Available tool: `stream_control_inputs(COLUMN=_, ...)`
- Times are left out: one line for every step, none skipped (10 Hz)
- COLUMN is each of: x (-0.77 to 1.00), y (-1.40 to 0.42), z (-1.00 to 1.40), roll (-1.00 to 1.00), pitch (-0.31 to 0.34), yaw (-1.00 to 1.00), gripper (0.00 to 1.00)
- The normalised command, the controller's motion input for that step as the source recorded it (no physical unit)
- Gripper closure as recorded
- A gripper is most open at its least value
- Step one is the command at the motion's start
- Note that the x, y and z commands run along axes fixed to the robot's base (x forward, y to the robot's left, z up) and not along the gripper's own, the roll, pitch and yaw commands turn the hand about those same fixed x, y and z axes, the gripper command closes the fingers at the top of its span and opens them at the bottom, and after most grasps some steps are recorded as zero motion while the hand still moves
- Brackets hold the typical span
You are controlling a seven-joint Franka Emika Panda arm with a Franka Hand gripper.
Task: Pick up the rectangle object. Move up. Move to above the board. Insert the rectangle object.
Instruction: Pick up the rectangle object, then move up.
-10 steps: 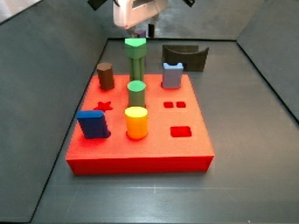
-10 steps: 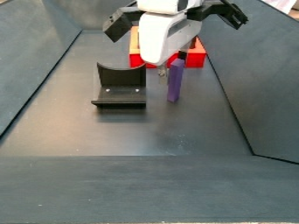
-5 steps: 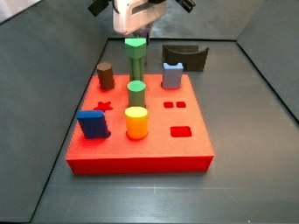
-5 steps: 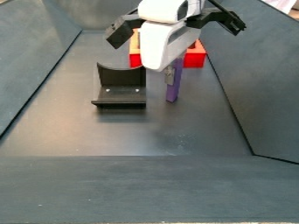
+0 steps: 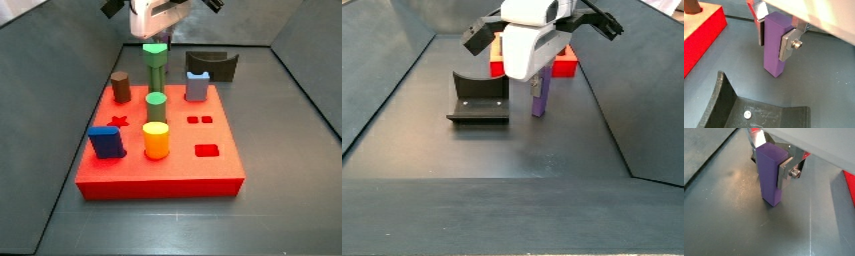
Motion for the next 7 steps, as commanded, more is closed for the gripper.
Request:
stream_control_inputs(x=0.0, y=0.0, z=0.0, roll=0.0, pitch=0.0, yaw=0.0, gripper=1.0)
stream_control_inputs(x=0.0, y=0.0, z=0.0, roll=0.0, pitch=0.0, yaw=0.0, gripper=1.0)
stream_control_inputs(x=0.0, y=0.0, z=0.0, roll=0.0, pitch=0.0, yaw=0.0, gripper=1.0)
stream_control_inputs(x=0.0, y=0.0, z=0.83, roll=0.0, pitch=0.0, yaw=0.0, gripper=1.0)
stream_control_inputs(x=-0.03, y=-0.06, z=0.82, roll=-0.01, pitch=0.01, yaw=-0.02, gripper=1.0)
stream_control_inputs(x=-0.05, y=-0.05, z=0.71, roll=0.0, pitch=0.014, yaw=-0.02, gripper=1.0)
stream_control_inputs(x=-0.04, y=-0.03, z=0.57, roll=0.01, pitch=0.012, yaw=-0.02, gripper=1.0)
